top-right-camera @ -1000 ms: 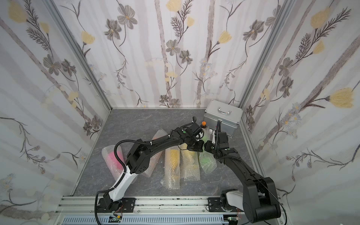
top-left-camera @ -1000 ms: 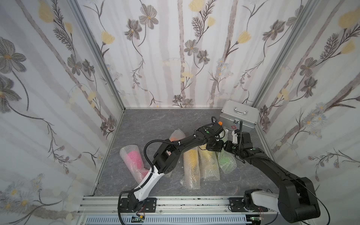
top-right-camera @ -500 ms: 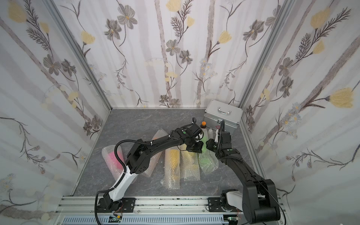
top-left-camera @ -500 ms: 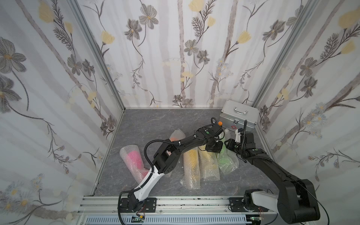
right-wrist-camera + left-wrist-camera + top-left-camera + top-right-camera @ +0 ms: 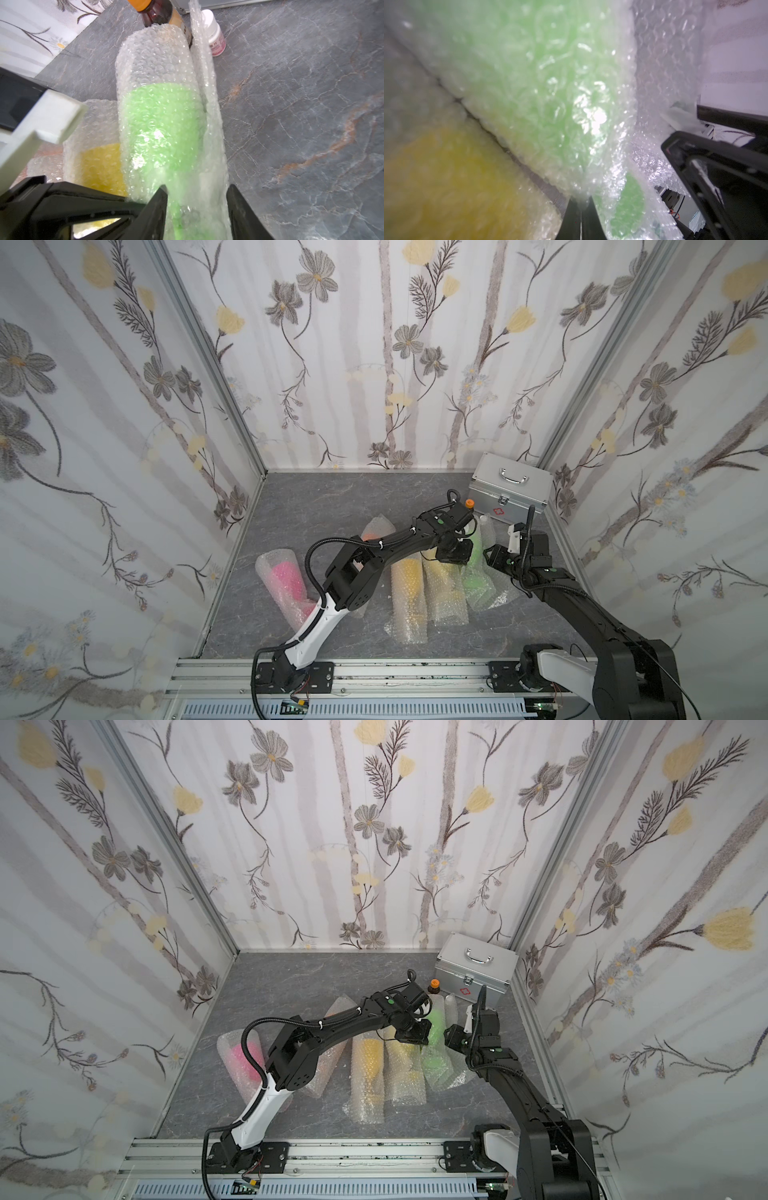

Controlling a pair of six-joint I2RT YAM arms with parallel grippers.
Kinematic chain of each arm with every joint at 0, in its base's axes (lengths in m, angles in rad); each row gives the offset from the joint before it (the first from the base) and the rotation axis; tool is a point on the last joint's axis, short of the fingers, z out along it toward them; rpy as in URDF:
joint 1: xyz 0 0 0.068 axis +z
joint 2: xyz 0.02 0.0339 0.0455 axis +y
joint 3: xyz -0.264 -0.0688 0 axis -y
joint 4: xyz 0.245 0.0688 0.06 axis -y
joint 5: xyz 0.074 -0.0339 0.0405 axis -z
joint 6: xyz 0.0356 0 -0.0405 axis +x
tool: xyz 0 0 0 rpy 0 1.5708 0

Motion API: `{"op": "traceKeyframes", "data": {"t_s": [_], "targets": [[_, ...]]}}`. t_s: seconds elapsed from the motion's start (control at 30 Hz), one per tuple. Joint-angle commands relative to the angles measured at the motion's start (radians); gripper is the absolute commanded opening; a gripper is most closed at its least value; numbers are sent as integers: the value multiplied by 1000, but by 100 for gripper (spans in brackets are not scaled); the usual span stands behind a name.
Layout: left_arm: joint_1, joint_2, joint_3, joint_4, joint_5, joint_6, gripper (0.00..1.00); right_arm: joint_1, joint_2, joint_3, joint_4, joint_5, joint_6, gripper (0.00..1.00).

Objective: Unpack wine glasses from bubble wrap
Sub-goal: Unwrap the bubble wrap at the center of the board.

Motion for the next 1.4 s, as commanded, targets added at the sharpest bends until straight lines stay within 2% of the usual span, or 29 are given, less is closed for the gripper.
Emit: {"op": "traceKeyframes", "data": {"t_s": [0.0, 0.27, 0.4, 0.5, 0.6, 0.73, 0.97, 1.37], "targets": [[6, -20, -12, 11, -2, -1, 0, -5, -18, -20, -10, 0, -12, 48], [23, -28, -21, 23, 7, -1, 0, -8, -36, -52, -15, -10, 10, 35], [26, -34, -30, 32, 13, -4, 0, -8, -41, -52, -19, -1, 17, 25], [29, -37, -30, 40, 23, -7, 0, -11, -47, -44, -32, 31, 30, 13], [31, -40, -29, 46, 32, -7, 7, -20, -56, -34, -54, 64, 42, 0], [34, -47, -24, 50, 54, -2, 14, -35, -95, -19, -99, 128, 63, 0], [41, -62, -25, 66, 88, 6, 37, -95, -195, 8, -227, 259, 101, 0], [50, -60, -22, 78, 114, 8, 56, -267, -324, 60, -325, 301, 125, 0]]}}
